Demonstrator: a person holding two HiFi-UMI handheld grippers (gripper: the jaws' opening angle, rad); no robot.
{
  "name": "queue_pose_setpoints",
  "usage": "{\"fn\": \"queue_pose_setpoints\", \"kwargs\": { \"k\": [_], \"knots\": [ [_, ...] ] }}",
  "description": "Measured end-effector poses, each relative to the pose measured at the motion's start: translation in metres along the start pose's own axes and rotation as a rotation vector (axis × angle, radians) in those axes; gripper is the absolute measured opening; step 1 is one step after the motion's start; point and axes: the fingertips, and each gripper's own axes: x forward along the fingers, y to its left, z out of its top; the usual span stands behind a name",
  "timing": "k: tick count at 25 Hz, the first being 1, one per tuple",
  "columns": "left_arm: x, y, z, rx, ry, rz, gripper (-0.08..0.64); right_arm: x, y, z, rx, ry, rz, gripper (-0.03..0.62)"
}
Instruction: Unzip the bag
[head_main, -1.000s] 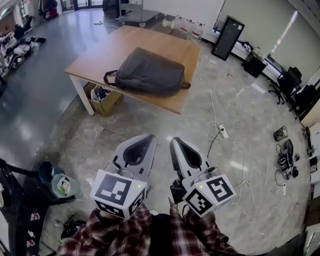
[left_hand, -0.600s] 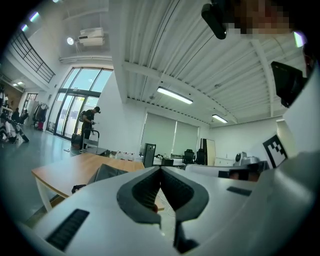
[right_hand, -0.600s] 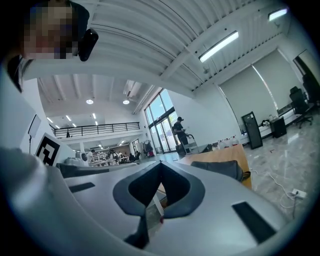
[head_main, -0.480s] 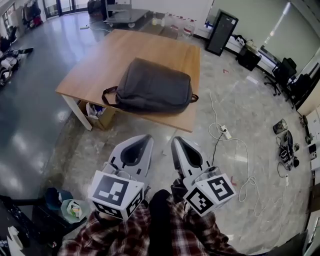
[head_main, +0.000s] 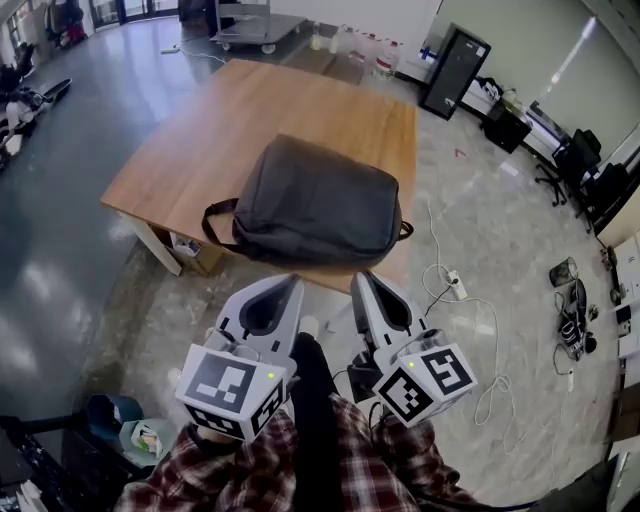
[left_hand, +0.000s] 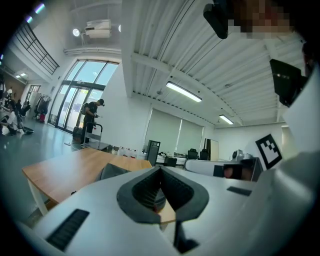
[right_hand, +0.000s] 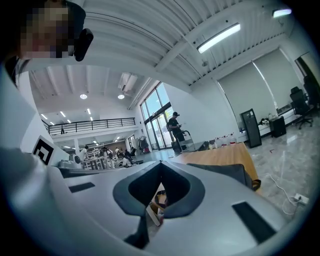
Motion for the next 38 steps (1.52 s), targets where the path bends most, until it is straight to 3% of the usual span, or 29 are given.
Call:
{"fn": "queue_pose_setpoints", "kwargs": {
  "k": [15,25,31,38],
  "knots": [
    [0.239,0.097,0.085,0.023,0.004,0.0,0.009,0.192,-0.167,0.093,-0.011,-0.004,0.007,0.011],
    [0.302,0.124,0.075,0.008,0.094,-0.025,0.009,0.232,-0.227,0.081,0.041,0.067,-0.057,0.011],
    [0.323,0.128,0.033,-0.02,0.239,-0.058,0.009,0.229,-0.257,0.051,0.064,0.17,-0.12,0.011],
    [0.337,0.148,-0.088,-0.079,0.543,-0.035,0.009,0.223,-0.309,-0.056,0.006,0.479,-0.207,0.011]
  ]
}}
